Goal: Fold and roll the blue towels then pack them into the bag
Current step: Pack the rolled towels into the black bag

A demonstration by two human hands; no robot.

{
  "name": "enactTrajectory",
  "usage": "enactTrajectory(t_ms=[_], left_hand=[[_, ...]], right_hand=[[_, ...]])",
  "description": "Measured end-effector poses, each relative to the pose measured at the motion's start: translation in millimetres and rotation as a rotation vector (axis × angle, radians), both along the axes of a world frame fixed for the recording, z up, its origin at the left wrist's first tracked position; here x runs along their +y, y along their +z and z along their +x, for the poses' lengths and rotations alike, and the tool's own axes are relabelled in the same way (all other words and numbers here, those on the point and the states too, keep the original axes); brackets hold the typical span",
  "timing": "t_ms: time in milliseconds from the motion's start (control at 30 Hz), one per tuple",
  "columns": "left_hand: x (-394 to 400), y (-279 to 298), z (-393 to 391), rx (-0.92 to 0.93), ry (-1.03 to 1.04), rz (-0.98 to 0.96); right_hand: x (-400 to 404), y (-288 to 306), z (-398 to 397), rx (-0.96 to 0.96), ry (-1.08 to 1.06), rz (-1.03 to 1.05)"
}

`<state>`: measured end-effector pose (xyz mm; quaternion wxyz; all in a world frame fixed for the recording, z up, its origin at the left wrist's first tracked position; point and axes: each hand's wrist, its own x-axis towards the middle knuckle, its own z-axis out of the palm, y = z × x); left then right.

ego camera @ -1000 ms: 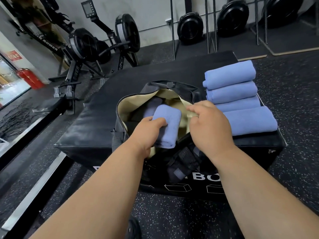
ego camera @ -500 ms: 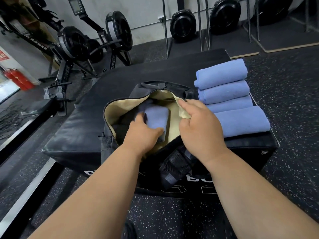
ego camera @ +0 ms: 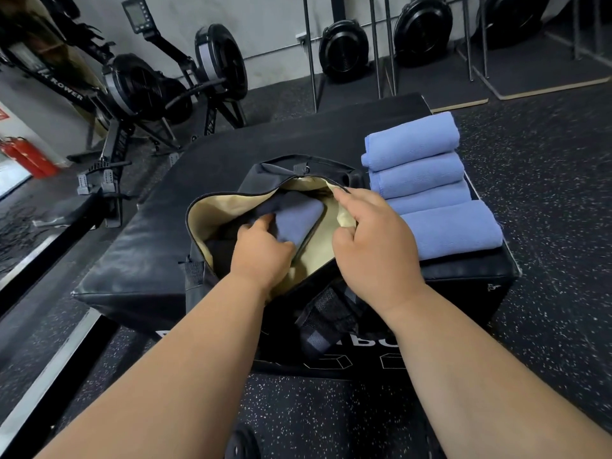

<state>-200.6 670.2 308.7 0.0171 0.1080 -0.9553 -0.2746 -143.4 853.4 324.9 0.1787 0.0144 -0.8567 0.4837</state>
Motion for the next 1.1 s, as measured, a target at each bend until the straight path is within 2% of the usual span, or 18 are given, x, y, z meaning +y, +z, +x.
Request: enactTrajectory(t_ms=[200, 600, 767, 933, 1000, 1100], left_hand=[[3, -6, 16, -0.060, -0.085, -0.169], [3, 0, 13, -0.054, -0.075, -0.153], [0, 26, 40, 0.087, -0.050, -0.062], [21, 70, 72, 0.269, -0.004, 0.055], [39, 83, 83, 0.303, -0.042, 0.117], [73, 93, 95, 0.330, -0.148, 0.098]], right_hand=[[1, -3, -3, 0.008, 0.013, 0.006], [-3, -3, 0, -0.001, 0.072, 0.021], [3, -1, 4, 0.061, 0.011, -0.144], [26, 0, 0, 0.060, -0.151, -0.326], [40, -3, -2, 0.032, -0.217, -0.343], [64, -8, -5, -0.027, -0.292, -0.344]])
